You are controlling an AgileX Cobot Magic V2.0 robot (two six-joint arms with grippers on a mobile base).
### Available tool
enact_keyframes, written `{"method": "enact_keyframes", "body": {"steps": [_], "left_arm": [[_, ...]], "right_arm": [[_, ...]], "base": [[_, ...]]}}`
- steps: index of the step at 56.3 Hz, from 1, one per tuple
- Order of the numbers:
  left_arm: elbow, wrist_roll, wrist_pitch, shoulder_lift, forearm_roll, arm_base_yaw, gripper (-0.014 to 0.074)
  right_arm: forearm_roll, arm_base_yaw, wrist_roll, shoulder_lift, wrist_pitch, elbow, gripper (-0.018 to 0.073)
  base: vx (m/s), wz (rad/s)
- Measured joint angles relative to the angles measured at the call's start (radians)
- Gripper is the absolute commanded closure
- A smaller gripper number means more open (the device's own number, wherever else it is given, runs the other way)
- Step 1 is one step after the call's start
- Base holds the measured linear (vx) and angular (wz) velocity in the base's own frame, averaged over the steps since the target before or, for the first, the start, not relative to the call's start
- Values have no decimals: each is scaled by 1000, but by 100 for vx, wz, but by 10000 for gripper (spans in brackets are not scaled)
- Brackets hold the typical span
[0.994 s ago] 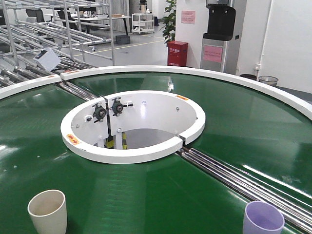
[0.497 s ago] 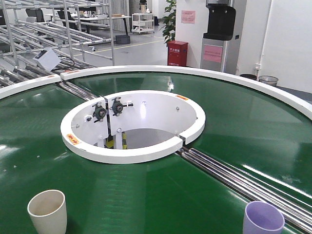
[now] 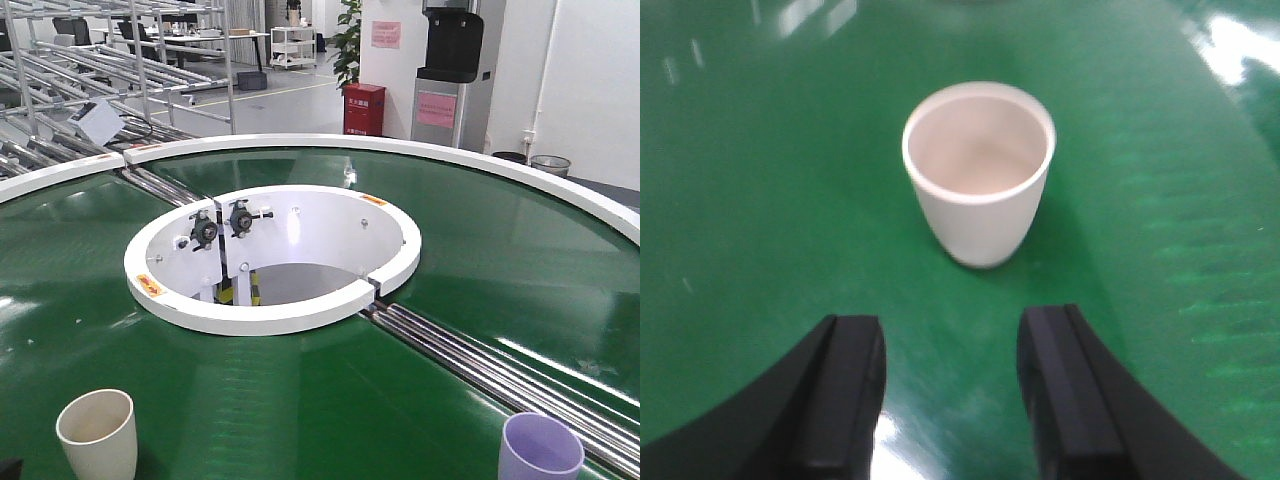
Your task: Grab cup from conveyor and place in blue bin
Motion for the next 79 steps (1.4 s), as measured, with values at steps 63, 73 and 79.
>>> {"method": "enact_keyframes", "body": {"steps": [63, 73, 79], "left_arm": [[-595, 74, 239, 790, -40, 71, 148], [-595, 74, 228, 813, -49, 71, 169], [-595, 74, 206, 813, -49, 71, 218]], "right_arm": [[0, 0, 0, 0, 3, 0, 44], [1, 0, 25, 17, 79, -2, 44], [3, 0, 25, 68, 159, -12, 44]], "base": [[0, 0], [0, 0], [0, 0]]}}
